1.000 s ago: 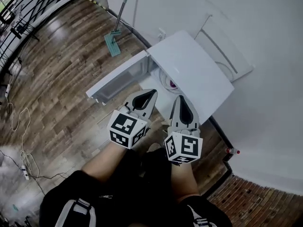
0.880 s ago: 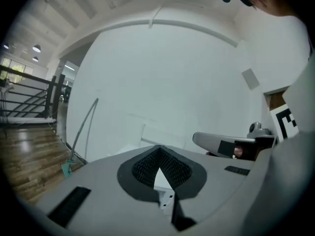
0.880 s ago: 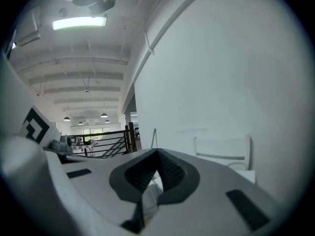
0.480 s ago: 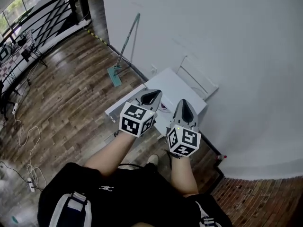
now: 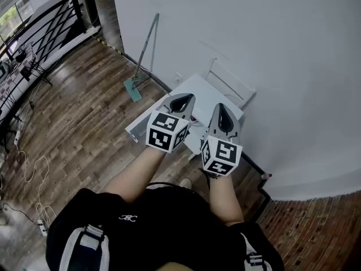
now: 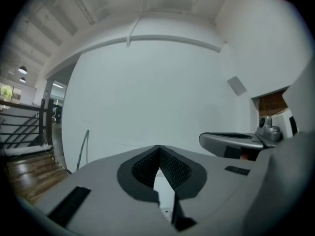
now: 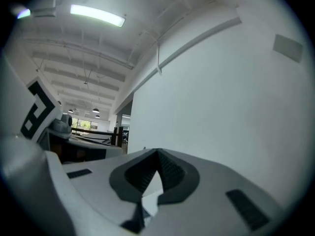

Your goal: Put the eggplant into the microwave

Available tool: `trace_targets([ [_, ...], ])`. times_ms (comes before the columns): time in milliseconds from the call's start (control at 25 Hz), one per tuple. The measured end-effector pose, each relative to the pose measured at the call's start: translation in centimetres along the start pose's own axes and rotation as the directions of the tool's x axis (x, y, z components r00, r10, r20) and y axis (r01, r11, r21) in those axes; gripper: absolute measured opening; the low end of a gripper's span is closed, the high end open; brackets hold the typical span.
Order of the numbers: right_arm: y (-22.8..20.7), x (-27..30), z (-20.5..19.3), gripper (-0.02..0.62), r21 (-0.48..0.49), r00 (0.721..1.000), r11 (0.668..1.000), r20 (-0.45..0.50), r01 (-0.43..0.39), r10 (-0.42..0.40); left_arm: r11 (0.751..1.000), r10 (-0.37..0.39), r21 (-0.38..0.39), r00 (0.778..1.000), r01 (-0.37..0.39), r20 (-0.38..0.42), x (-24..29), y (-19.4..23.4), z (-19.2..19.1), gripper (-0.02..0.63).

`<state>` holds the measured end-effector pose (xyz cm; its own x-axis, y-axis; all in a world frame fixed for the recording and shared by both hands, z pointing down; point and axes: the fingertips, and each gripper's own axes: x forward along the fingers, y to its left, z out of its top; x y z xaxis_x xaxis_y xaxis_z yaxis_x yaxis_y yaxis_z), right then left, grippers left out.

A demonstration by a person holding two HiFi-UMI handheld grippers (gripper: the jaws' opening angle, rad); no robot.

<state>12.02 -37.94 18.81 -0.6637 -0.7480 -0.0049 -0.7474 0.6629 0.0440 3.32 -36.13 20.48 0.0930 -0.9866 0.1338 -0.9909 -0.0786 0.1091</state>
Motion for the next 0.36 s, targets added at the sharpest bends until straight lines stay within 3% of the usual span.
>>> trace_targets([
  [120, 0.5, -0.4, 0.2, 0.012, -0.016, 1.000, 1.000, 0.004, -0.001, 0.001, 0.999, 0.003, 0.036, 1.000, -0.003, 0.000, -0.3, -0.4, 0.0, -0.002],
  [360, 1.4, -0.3, -0.1, 0.012, -0.007, 1.000, 1.000, 0.011, -0.007, 0.007, 1.000, -0.010, -0.008, 1.000, 0.010, -0.011, -0.7, 0.4, -0.7, -0.002],
])
